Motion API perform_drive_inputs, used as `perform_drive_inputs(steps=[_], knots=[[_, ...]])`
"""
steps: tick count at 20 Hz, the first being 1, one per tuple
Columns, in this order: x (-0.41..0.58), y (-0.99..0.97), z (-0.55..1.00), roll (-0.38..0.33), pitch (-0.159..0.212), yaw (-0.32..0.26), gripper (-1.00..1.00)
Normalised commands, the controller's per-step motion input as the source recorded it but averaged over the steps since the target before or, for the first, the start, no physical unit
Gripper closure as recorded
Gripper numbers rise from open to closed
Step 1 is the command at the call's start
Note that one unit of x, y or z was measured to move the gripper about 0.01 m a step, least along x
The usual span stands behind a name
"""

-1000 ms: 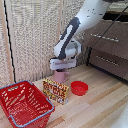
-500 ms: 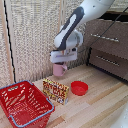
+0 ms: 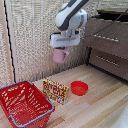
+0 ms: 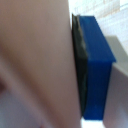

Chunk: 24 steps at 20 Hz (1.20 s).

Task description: Move your gripper towards the pink mug and hold it gently. Lift the pink mug from the surface. Position it above the basket, lowering it gently until it is placed inside. Release the grip on the pink mug, completing the task.

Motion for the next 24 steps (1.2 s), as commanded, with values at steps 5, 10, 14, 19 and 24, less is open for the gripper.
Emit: perform_drive_inputs(steps=[5, 10, 14, 19, 24], knots=[[-0.045, 0.66, 0.83, -0.050, 0.000, 0.022, 1.00], [-0.125, 0.77, 0.60, -0.049, -0.004, 0.003, 1.00], [-0.255, 0.89, 0.32, -0.025, -0.012, 0.000, 1.00], [-0.293, 0.92, 0.17, 0.000, 0.000, 0.000, 1.00], [-0.293, 0.95, 0.03, 0.000, 0.000, 0.000, 1.00]])
